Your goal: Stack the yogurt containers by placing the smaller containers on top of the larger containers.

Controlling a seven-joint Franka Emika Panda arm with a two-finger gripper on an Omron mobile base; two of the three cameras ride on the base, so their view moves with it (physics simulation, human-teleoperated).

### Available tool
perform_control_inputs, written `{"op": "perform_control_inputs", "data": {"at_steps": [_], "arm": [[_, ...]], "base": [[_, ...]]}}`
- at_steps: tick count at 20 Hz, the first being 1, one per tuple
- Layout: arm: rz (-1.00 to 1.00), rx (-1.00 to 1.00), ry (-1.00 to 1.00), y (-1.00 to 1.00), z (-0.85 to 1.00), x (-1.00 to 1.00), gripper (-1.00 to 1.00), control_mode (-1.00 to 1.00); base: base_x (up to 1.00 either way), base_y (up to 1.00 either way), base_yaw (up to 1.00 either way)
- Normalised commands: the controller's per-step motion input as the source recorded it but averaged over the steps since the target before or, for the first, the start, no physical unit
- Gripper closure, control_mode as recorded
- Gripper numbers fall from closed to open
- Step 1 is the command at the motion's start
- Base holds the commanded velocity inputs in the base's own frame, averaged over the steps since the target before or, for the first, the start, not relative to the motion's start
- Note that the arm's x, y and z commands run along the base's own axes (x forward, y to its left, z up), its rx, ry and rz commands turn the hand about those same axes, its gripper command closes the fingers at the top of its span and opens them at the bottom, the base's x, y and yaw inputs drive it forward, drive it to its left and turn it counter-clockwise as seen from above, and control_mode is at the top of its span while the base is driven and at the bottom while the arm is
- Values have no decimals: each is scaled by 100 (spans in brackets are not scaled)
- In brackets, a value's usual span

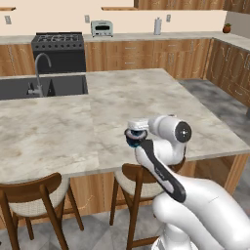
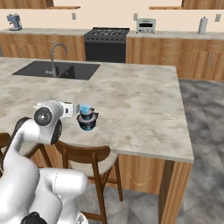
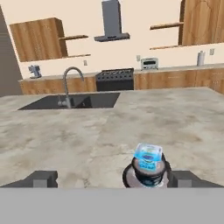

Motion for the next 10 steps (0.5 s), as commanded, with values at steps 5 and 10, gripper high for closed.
{"op": "perform_control_inputs", "data": {"at_steps": [5, 10], "arm": [[5, -19, -4, 68, 21, -24, -100, -100], [10, -21, -3, 78, 35, -35, -100, -100]], "base": [[0, 0, 0], [0, 0, 0]]}}
